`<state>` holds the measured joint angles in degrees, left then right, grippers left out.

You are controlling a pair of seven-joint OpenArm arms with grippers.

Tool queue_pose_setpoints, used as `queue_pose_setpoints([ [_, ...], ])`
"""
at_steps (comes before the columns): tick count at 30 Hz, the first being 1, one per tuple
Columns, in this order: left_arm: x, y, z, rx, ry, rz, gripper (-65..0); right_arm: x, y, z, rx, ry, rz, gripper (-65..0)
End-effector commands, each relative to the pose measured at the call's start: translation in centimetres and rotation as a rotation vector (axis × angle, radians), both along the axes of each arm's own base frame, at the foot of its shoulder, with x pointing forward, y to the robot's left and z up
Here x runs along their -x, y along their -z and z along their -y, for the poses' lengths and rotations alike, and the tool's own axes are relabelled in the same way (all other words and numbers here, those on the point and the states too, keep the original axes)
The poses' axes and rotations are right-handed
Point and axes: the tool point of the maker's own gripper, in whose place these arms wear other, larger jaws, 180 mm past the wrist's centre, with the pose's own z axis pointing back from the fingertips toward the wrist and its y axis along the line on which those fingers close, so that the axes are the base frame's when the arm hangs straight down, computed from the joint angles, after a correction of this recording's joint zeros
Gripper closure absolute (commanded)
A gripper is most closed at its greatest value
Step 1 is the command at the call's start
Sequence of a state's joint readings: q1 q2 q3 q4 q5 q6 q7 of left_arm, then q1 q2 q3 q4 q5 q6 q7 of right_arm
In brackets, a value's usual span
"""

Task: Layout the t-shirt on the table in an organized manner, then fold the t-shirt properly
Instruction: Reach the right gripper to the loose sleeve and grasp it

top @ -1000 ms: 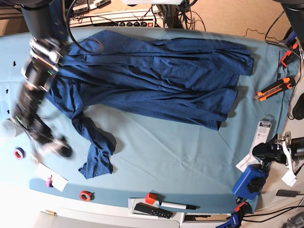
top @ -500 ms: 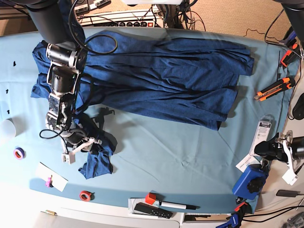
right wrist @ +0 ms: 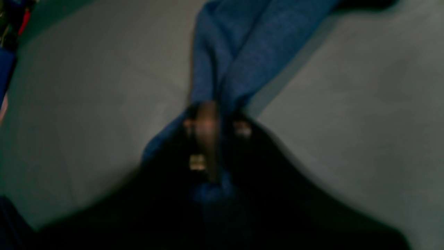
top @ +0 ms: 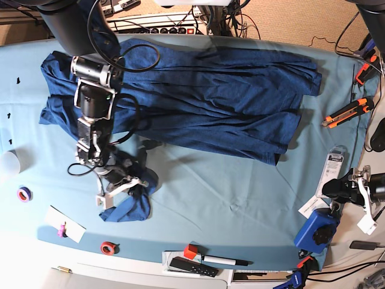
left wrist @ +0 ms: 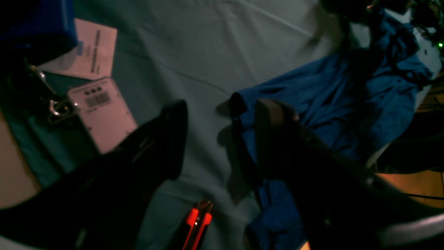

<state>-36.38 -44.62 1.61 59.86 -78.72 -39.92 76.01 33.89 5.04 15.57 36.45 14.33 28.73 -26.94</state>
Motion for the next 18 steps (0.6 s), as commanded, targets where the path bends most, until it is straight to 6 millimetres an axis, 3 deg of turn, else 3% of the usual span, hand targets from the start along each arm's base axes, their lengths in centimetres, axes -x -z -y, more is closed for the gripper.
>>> queue_pose_setpoints([
  [1, -0.9, -2.5, -0.5, 0.015, -0.012, 0.068, -31.7, -1.2, -1.8, 0.5, 0.016, -0.005, 0.036, 0.0],
  [5, -0.9, -2.5, -0.5, 0.015, -0.012, 0.069, -31.5, -1.9, -3.3, 1.4, 0.043, 0.001, 0.071, 0.0],
  [11, -0.9, -2.5, -0.5, 0.015, -0.012, 0.069, -31.5, -2.3, -9.6, 2.7, 0.170, -0.075, 0.167, 0.0],
  [14, -0.9, -2.5, -0.5, 0.015, -0.012, 0.068, -31.5, -1.3, -13.2, 3.2, 0.240, -0.090, 0.232, 0.0],
  [18, -0.9, -2.5, -0.5, 0.016, -0.012, 0.069, -31.5, 1.6, -16.2, 3.5, 0.350, -0.105, 0.271, 0.0],
])
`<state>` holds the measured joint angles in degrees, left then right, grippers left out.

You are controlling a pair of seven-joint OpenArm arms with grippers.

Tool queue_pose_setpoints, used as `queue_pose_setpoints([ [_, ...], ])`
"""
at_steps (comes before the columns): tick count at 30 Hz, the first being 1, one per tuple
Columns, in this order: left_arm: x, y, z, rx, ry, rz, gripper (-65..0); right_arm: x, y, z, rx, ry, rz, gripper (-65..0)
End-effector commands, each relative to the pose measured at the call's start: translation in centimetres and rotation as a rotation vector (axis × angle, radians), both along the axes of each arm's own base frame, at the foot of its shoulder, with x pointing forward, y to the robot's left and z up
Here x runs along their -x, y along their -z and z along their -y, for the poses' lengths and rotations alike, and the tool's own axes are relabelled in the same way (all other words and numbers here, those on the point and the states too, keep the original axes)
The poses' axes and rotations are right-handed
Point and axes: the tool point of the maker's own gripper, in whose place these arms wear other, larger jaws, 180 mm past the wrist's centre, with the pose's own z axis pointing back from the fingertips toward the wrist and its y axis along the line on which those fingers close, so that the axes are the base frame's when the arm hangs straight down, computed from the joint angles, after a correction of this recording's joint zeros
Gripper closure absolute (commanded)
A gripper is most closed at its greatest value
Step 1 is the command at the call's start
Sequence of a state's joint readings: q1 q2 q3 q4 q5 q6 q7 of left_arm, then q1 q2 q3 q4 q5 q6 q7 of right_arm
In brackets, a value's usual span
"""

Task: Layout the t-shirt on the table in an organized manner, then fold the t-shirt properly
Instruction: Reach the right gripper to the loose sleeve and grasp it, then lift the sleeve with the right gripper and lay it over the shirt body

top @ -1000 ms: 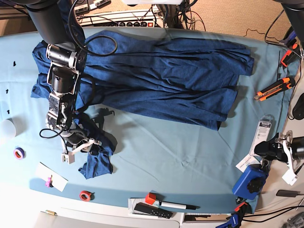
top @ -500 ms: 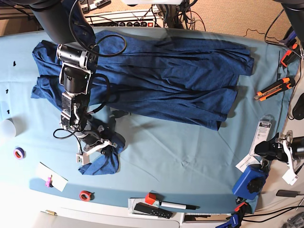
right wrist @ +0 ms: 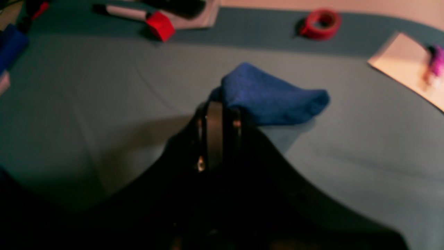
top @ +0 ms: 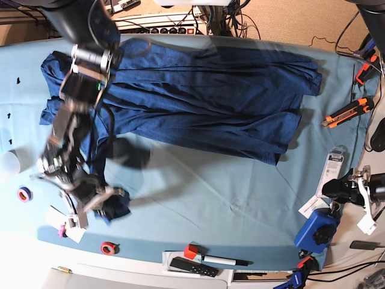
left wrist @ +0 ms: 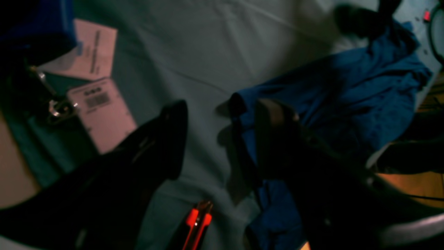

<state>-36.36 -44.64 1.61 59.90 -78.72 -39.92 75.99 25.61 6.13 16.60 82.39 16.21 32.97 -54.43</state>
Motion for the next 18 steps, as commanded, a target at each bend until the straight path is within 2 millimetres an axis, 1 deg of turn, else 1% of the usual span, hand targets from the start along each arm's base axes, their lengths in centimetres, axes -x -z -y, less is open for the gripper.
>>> queue_pose_setpoints([
  [1, -0.9, -2.5, -0.5, 0.016, -0.012, 0.068, -31.5, -0.2, -3.3, 0.2, 0.024, -0.005, 0.090, 0.0],
  [4, -1.0, -2.6, -0.5, 0.017, -0.013, 0.070, -31.5, 3.1, -4.0, 0.3, 0.124, -0.002, 0.078, 0.0],
  [6, -1.0, -2.6, -0.5, 0.021, -0.015, 0.075, -31.5, 5.3, -4.2, 0.1, 0.170, -0.005, 0.089, 0.0],
  [8, -1.1, -2.7, -0.5, 0.022, -0.016, 0.076, -31.5, 7.6, -4.4, -0.8, 0.179, -0.032, 0.101, 0.0],
  [11, -1.1, -2.7, -0.5, 0.025, -0.018, 0.080, -31.5, 11.3, -4.6, -2.9, 0.163, -0.097, 0.109, 0.0],
  [13, -1.1, -2.8, -0.5, 0.026, -0.019, 0.082, -31.5, 13.5, -4.5, -3.9, 0.166, -0.128, 0.109, 0.0],
  [16, -1.1, -2.8, -0.5, 0.026, -0.019, 0.082, -31.5, 16.2, -4.2, -5.1, 0.166, -0.164, 0.098, 0.0],
  [18, -1.2, -2.8, -0.5, 0.026, -0.019, 0.082, -31.5, 17.6, -3.8, -6.2, 0.125, -0.202, 0.083, 0.0],
])
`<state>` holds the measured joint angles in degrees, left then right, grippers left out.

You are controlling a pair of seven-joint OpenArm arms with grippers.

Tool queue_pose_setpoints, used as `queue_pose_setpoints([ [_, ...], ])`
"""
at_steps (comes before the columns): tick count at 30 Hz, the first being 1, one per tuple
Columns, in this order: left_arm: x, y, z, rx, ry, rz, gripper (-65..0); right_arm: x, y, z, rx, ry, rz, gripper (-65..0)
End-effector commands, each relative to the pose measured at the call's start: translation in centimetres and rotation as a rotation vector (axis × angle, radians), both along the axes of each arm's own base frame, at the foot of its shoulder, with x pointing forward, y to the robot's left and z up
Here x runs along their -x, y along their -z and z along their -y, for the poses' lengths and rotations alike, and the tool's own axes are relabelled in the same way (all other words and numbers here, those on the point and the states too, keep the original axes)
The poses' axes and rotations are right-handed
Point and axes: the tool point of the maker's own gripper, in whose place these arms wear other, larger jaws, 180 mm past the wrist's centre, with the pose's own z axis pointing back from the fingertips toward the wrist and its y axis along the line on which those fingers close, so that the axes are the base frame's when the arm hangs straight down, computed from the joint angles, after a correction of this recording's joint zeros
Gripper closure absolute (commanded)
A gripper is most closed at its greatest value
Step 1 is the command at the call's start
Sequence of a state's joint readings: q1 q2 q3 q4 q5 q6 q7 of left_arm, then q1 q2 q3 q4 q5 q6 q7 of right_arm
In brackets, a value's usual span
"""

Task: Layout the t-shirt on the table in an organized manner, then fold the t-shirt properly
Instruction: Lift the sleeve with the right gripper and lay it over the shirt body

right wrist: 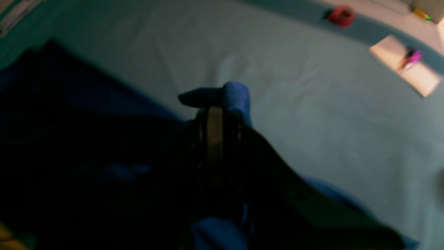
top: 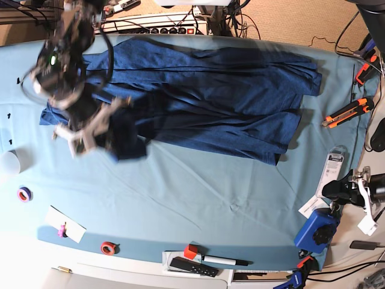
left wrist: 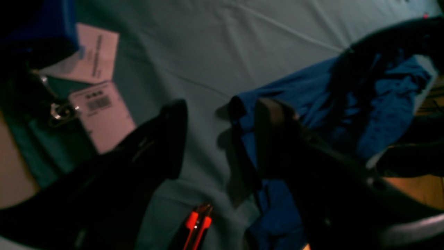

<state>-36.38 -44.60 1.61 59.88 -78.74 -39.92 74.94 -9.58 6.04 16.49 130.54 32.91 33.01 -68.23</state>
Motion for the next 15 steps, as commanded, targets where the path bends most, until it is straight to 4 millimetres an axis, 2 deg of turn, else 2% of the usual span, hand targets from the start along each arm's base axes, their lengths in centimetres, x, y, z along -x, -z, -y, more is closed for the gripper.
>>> queue_pose_setpoints([
  [1, -0.9, -2.5, -0.5, 0.015, -0.013, 0.068, -31.5, 0.2, -1.1, -0.9, -0.036, -0.035, 0.042, 0.0],
  [8, -0.9, -2.5, -0.5, 0.015, -0.013, 0.068, -31.5, 3.1, 2.0, -4.4, -0.058, -0.143, -0.084, 0.0],
  [15, -0.9, -2.5, -0.5, 0.015, -0.013, 0.068, -31.5, 3.0, 2.6, -7.8, -0.054, -0.169, -0.078, 0.0],
])
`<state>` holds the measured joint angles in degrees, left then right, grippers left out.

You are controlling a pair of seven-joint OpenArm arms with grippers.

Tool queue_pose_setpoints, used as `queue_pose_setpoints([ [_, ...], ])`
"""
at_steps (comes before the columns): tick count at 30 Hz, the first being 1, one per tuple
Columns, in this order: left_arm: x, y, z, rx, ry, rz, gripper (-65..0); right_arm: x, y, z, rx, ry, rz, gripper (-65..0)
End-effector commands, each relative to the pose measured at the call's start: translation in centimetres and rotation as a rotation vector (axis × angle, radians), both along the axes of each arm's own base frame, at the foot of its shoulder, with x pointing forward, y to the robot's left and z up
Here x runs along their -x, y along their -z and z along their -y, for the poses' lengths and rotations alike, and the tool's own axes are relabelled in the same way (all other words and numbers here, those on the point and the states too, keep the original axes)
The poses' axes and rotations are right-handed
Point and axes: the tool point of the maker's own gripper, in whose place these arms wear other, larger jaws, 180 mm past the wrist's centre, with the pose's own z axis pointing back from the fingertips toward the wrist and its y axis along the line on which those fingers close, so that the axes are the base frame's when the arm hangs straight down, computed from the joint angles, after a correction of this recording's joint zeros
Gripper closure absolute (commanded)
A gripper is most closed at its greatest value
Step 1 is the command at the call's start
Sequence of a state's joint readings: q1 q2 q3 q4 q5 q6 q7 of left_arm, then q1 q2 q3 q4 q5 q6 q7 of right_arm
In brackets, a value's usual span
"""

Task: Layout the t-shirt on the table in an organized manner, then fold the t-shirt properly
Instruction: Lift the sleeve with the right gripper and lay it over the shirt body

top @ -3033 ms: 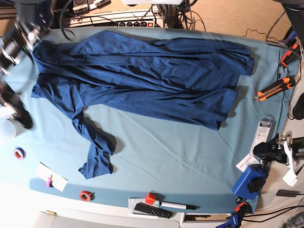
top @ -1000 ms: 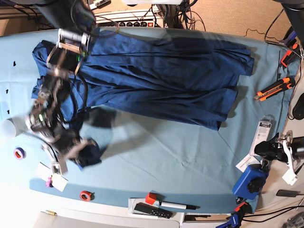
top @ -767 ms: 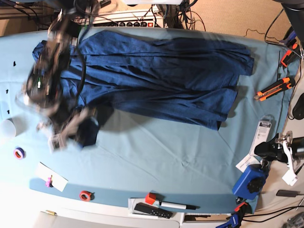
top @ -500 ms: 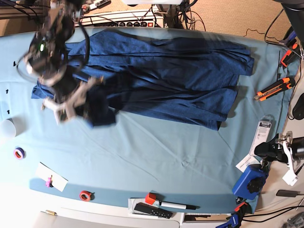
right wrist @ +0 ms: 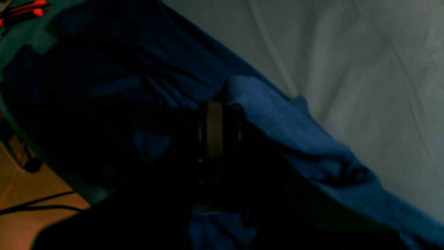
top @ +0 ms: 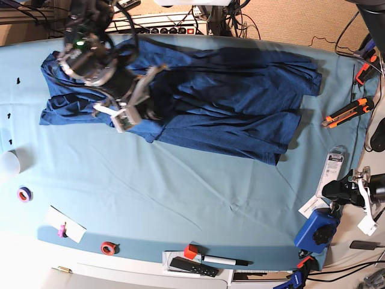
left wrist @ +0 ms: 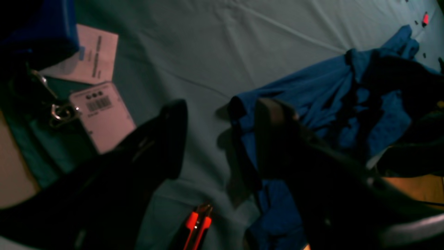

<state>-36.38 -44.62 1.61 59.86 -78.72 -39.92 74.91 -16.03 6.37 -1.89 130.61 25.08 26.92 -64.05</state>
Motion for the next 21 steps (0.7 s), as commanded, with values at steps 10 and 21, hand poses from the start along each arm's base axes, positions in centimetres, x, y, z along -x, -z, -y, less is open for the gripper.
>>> queue_pose_setpoints([
  [10, -0.9, -2.5, -0.5, 0.014, -0.012, 0.068, -31.5, 0.9, -0.1, -4.7, 0.031, -0.072, 0.034, 0.0],
  [21, -1.0, -2.6, -0.4, 0.021, -0.013, 0.073, -31.5, 0.4, -1.0, -5.1, 0.006, -0.066, 0.087, -29.3],
])
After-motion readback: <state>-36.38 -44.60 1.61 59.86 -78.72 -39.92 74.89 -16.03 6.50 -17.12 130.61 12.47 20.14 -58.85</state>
